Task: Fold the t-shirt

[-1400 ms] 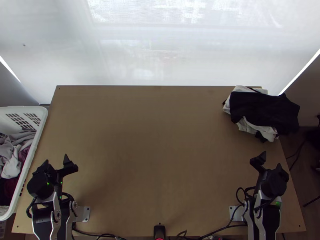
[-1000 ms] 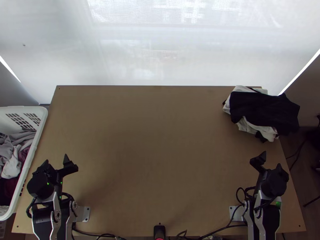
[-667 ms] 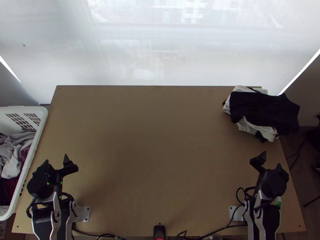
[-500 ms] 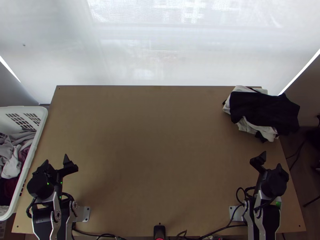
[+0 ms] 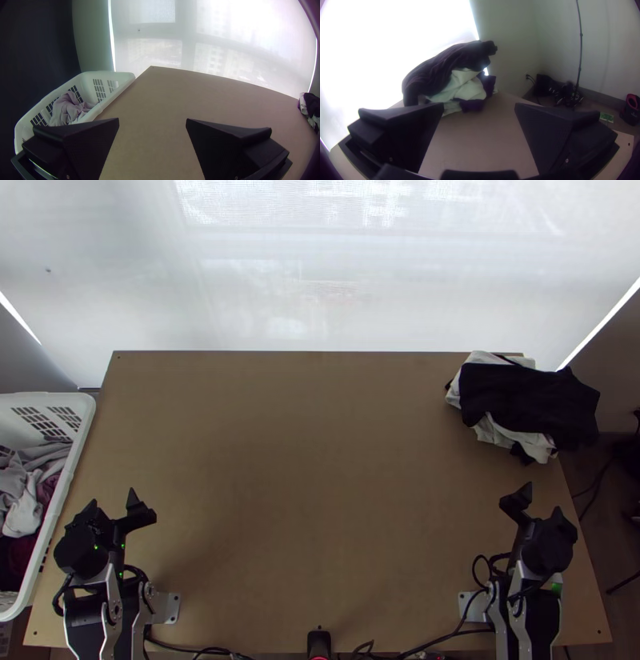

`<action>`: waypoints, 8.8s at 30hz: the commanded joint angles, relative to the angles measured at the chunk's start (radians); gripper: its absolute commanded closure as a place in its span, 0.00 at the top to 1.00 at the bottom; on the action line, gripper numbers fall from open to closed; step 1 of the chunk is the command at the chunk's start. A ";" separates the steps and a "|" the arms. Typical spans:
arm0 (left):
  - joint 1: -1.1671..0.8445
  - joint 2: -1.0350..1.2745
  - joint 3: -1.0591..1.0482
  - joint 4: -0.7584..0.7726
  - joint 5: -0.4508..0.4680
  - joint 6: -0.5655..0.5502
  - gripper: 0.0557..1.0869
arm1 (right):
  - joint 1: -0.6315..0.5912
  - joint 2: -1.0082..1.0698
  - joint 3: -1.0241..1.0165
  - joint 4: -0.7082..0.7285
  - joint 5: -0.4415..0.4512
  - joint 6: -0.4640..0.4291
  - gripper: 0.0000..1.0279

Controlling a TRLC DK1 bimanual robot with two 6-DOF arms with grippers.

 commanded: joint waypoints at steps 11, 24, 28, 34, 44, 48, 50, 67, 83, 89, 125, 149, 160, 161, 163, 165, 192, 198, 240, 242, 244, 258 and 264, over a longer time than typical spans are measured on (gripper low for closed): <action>0.000 0.000 0.000 0.000 0.000 0.000 0.95 | 0.183 -0.001 0.010 0.071 -0.063 -0.049 0.96; 0.000 0.000 0.000 0.000 0.000 0.000 0.95 | 0.274 0.029 0.181 0.167 -0.138 -0.340 0.95; 0.000 0.000 0.000 0.000 0.000 0.000 0.95 | 0.272 0.167 0.289 0.135 -0.138 -0.386 0.95; 0.002 0.000 0.000 0.000 0.000 0.000 0.95 | 0.257 0.347 0.474 -0.055 -0.138 -0.412 0.95; 0.040 0.000 0.016 0.000 -0.052 0.034 0.95 | 0.274 0.669 0.789 -0.351 -0.137 -0.368 0.95; -0.029 0.006 0.016 0.018 -0.020 0.145 0.95 | 0.341 0.697 0.833 -0.330 -0.126 -0.317 0.95; -0.021 0.016 0.046 0.017 -0.020 0.128 0.95 | 0.343 0.723 0.841 -0.331 -0.091 -0.282 0.95; 0.238 0.852 0.761 -0.046 -0.032 -0.115 0.95 | 0.384 0.833 0.965 -0.419 -0.012 -0.342 0.95; 0.723 1.582 0.938 0.350 0.010 0.177 0.95 | 0.398 0.876 1.048 -0.492 -0.012 -0.472 0.95; 0.838 1.896 1.123 0.360 0.002 0.177 0.95 | 0.399 0.882 1.056 -0.543 -0.012 -0.506 0.95; 0.861 2.378 1.720 0.069 -0.021 0.019 0.04 | 0.266 0.868 1.050 -0.744 -0.012 -0.487 0.95; 0.654 1.385 1.706 -0.097 0.382 -0.049 0.04 | 0.412 0.836 1.071 -0.729 -0.014 -0.495 0.95; 0.256 1.206 1.714 -0.084 0.385 -0.020 0.04 | 0.412 0.756 1.033 -0.727 -0.012 -0.489 0.95; 0.195 1.201 1.712 -0.106 0.385 -0.017 0.04 | 0.410 0.756 1.034 -0.726 -0.014 -0.489 0.95; 0.069 1.194 1.712 -0.152 0.387 -0.017 0.04 | 0.404 0.755 1.036 -0.719 -0.012 -0.489 0.95; -0.053 1.194 1.706 -0.198 0.385 -0.026 0.04 | 0.395 0.755 1.039 -0.718 -0.012 -0.489 0.95; -1.169 1.542 1.476 -0.146 0.289 -0.148 0.04 | 0.197 0.726 1.002 -0.729 -0.012 -0.495 0.95; -1.333 1.674 1.550 -0.137 0.290 -0.150 0.04 | 0.162 0.704 0.964 -0.729 -0.012 -0.503 0.95; -0.477 1.235 1.186 -0.423 0.203 -0.138 0.95 | 0.924 1.263 1.097 -0.626 -0.226 -0.517 0.93; -0.446 1.209 1.155 -0.440 0.203 -0.138 0.95 | 0.924 1.341 1.122 -0.626 -0.264 -0.483 0.90; -0.417 1.181 1.116 -0.442 0.203 -0.138 0.95 | 0.923 1.419 1.154 -0.626 -0.325 -0.434 0.89; -0.383 1.148 1.017 -0.431 0.201 -0.135 0.95 | 0.953 1.746 1.326 -0.597 -0.560 -0.300 0.85; -0.377 1.152 1.014 -0.430 0.201 -0.129 0.95 | 0.969 1.809 1.378 -0.598 -0.562 -0.302 0.85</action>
